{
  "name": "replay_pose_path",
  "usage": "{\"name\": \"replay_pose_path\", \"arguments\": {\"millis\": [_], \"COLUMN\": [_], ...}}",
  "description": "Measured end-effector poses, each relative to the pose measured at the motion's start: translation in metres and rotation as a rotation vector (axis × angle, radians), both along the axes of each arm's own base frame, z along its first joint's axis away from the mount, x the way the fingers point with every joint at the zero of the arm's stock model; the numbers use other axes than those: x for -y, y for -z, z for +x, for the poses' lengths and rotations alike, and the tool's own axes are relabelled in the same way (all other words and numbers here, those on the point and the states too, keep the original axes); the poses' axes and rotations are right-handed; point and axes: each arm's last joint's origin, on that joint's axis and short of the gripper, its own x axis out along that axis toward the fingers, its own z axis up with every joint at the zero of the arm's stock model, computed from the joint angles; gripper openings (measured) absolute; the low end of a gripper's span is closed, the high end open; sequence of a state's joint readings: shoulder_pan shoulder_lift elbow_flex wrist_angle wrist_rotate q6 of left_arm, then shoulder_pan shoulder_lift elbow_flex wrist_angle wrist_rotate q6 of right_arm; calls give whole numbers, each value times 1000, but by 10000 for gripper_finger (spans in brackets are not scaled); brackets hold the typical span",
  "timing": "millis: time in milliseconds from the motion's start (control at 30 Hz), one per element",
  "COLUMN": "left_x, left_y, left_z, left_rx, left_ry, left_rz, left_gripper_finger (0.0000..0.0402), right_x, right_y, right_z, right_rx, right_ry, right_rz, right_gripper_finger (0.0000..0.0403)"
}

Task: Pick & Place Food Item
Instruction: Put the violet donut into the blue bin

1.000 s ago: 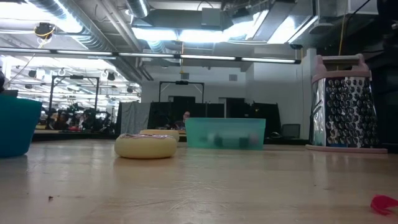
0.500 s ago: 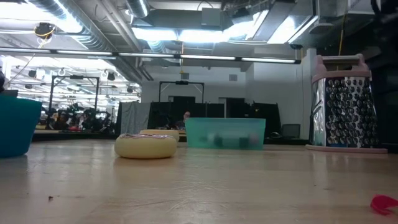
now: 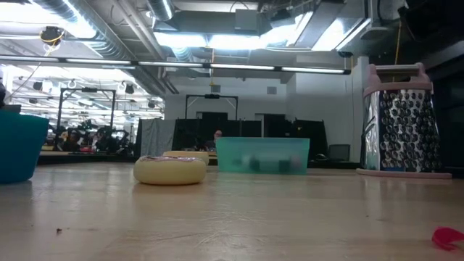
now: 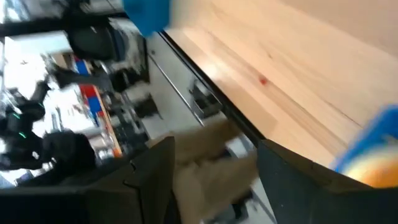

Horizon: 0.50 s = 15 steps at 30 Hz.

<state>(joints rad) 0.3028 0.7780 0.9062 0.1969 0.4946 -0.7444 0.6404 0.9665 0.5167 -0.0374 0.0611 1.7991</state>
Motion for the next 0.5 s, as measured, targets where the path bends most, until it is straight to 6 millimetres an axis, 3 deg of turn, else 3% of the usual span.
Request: {"name": "replay_pose_path", "arguments": {"millis": [200,333,500], "left_x": [-1,-3,-8], "left_y": [2,9,49], "left_z": [1,6,10], "left_rx": [-12,-70,-464], "left_ry": [-19,-66,-196], "left_rz": [32,19,12], "left_gripper_finger": [134,134,134], "right_x": [1,12,34], "right_y": [-32,-48,-55], "right_z": [41,87,146], "right_rx": [149,192,209], "right_ry": [130,197,218], "right_rz": [-126,-257,-385], "right_gripper_finger": [224,224,224]}}
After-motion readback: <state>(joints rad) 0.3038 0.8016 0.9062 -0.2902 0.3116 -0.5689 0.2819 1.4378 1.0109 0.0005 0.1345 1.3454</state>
